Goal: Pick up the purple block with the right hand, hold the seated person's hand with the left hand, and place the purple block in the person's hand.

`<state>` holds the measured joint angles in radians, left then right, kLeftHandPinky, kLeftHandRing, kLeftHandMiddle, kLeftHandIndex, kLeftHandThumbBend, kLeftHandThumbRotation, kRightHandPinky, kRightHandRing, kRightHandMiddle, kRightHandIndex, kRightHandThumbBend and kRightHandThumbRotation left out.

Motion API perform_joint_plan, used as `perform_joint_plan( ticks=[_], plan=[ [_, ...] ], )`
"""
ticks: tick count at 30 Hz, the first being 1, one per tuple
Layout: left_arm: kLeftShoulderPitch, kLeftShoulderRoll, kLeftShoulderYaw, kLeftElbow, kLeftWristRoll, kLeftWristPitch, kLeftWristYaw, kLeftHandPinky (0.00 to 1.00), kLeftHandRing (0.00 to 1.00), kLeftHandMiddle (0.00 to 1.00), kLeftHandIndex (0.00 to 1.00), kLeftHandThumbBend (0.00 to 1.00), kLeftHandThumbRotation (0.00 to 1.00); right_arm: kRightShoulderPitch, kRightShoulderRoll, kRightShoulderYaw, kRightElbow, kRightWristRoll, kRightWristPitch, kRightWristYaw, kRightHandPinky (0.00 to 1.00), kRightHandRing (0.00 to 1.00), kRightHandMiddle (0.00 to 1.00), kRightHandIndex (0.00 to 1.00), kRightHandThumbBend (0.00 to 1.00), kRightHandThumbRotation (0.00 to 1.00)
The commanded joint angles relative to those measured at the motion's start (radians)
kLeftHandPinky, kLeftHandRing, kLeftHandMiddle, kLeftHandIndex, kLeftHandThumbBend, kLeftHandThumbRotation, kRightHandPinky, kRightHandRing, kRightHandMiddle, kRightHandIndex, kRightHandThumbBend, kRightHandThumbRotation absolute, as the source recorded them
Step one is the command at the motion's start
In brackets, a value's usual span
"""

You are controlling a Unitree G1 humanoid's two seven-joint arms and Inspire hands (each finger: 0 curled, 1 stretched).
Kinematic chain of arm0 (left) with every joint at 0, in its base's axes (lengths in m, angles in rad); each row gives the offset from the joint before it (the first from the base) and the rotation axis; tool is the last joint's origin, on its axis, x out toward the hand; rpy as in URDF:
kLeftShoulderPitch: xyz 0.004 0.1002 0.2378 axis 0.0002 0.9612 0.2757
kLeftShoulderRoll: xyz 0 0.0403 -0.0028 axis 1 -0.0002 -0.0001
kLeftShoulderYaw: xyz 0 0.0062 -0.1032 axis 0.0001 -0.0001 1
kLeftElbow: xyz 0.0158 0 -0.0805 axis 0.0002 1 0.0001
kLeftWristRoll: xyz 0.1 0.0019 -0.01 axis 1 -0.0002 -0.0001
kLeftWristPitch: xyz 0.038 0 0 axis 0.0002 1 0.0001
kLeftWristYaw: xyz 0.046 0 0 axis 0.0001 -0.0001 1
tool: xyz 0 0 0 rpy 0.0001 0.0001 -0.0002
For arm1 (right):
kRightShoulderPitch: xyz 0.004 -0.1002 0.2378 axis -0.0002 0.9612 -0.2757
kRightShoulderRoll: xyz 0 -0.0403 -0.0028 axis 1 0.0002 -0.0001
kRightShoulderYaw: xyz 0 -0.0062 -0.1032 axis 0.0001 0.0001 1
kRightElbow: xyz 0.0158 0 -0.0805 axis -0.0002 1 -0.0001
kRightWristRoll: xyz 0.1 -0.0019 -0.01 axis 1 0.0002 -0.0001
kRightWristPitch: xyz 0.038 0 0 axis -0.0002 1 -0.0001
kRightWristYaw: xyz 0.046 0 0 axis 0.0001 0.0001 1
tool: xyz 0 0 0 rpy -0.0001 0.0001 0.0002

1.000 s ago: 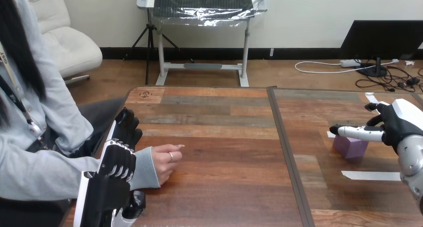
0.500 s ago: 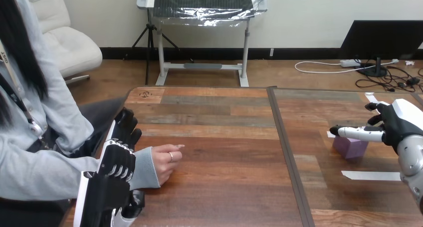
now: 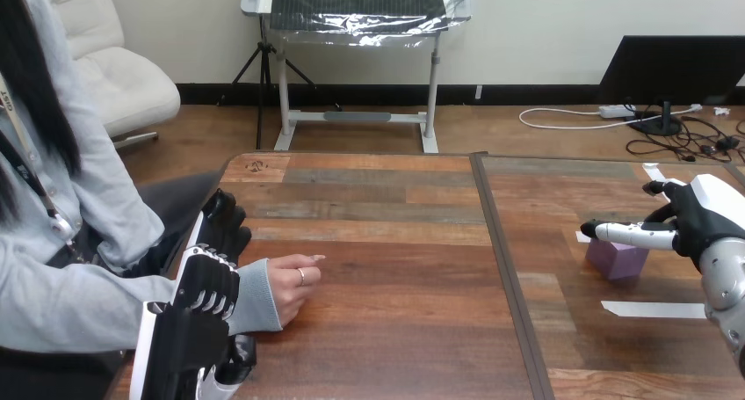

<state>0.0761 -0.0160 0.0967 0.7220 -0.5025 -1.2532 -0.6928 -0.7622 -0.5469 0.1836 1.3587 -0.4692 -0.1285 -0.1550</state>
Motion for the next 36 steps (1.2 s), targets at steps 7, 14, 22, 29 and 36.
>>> perform_joint_plan(
  ticks=[7,14,22,29,36],
  plan=[
    [-0.062,-0.007,0.006,0.004,0.015,-0.013,0.009,0.94,0.97,0.97,0.95,1.00,0.74,-0.063,-0.023,-0.006,-0.009,0.003,-0.019,-0.016,0.59,0.71,0.69,0.88,1.00,0.58],
    [-0.063,-0.003,0.004,0.005,0.010,-0.010,0.004,0.95,0.98,0.98,0.95,1.00,0.74,-0.063,-0.025,-0.004,-0.008,0.001,-0.018,-0.013,0.61,0.75,0.75,0.87,1.00,0.58],
    [-0.062,-0.004,0.003,-0.001,0.006,-0.005,0.003,0.95,0.98,0.98,0.95,1.00,0.74,-0.061,-0.025,-0.006,-0.008,0.004,-0.019,-0.012,0.65,0.78,0.80,0.88,1.00,0.59],
    [-0.058,-0.002,0.001,-0.008,0.003,0.002,0.001,0.95,0.98,0.98,0.95,1.00,0.74,-0.062,-0.024,-0.003,-0.008,0.001,-0.011,-0.010,0.67,0.77,0.78,0.88,1.00,0.58],
    [-0.060,-0.001,0.003,-0.004,0.001,-0.005,-0.001,0.95,0.97,0.97,0.95,0.98,0.74,-0.062,-0.022,-0.003,-0.009,0.001,-0.005,-0.014,0.62,0.75,0.74,0.88,1.00,0.58]
  ],
)
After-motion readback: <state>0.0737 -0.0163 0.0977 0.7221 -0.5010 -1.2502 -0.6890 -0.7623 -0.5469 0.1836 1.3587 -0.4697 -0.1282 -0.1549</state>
